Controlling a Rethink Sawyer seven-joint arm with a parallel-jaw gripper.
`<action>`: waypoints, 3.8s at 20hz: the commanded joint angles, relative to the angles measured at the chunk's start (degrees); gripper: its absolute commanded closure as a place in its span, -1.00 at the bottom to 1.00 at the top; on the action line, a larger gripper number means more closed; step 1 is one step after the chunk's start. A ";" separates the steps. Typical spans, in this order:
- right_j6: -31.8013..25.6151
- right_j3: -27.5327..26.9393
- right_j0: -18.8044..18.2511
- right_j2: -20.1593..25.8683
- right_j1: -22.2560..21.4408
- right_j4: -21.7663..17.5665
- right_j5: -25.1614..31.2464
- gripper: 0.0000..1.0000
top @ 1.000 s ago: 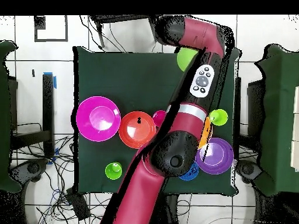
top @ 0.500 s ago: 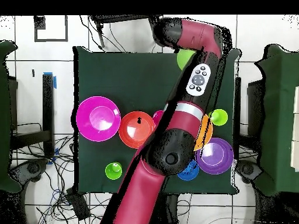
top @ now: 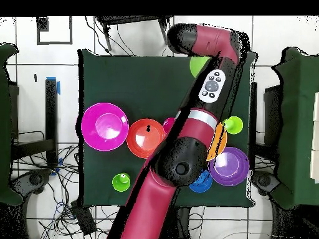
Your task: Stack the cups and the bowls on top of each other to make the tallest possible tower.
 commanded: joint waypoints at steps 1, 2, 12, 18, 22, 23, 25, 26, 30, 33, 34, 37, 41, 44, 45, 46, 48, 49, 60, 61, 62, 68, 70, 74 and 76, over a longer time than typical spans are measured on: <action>-3.42 5.31 1.18 0.68 0.74 -5.87 2.91 1.00; -2.91 5.39 1.23 0.58 1.08 -5.97 2.61 1.00; -2.84 7.72 2.69 5.98 1.69 -8.02 0.93 1.00; -4.22 10.43 3.44 8.80 0.71 -10.91 -0.41 1.00; -6.83 13.04 4.37 12.94 -1.00 -13.91 -1.48 1.00; -7.61 13.48 4.42 13.96 -1.40 -14.62 -1.84 1.00; -9.76 14.95 4.58 16.60 -2.65 -16.83 -3.26 1.00; -11.01 16.19 4.75 18.29 -3.57 -18.34 -4.45 1.00; -14.13 20.42 5.38 24.96 -6.59 -23.39 -8.70 1.00; -14.66 22.04 5.47 27.90 -7.98 -26.37 -11.14 1.00; -15.10 23.03 5.61 29.44 -8.77 -27.63 -12.40 1.00; -15.70 24.27 5.57 32.07 -10.16 -30.17 -13.20 1.00; -15.56 24.82 5.44 34.17 -11.14 -32.68 -12.71 1.00; -15.41 26.50 5.97 36.63 -11.97 -34.59 -12.92 1.00; -15.31 26.64 5.98 37.24 -12.05 -35.09 -12.98 1.00; -15.56 27.06 6.00 38.43 -12.14 -35.58 -13.28 1.00; -15.61 27.48 5.99 40.35 -12.39 -36.54 -13.71 1.00; -15.45 27.48 5.97 40.91 -12.48 -36.95 -13.74 1.00; -16.18 28.97 6.07 47.64 -16.52 -40.91 -11.81 1.00; -16.52 28.94 5.96 48.50 -16.77 -41.11 -11.65 1.00; -17.21 29.17 5.85 50.12 -17.33 -41.12 -11.79 1.00; -15.70 28.15 5.84 52.72 -18.29 -42.45 -11.34 1.00; -14.92 27.99 5.93 52.91 -18.35 -42.97 -11.59 1.00; -13.45 27.88 6.02 54.00 -18.42 -43.54 -12.33 1.00; -12.27 27.72 6.21 54.44 -18.28 -43.74 -12.42 1.00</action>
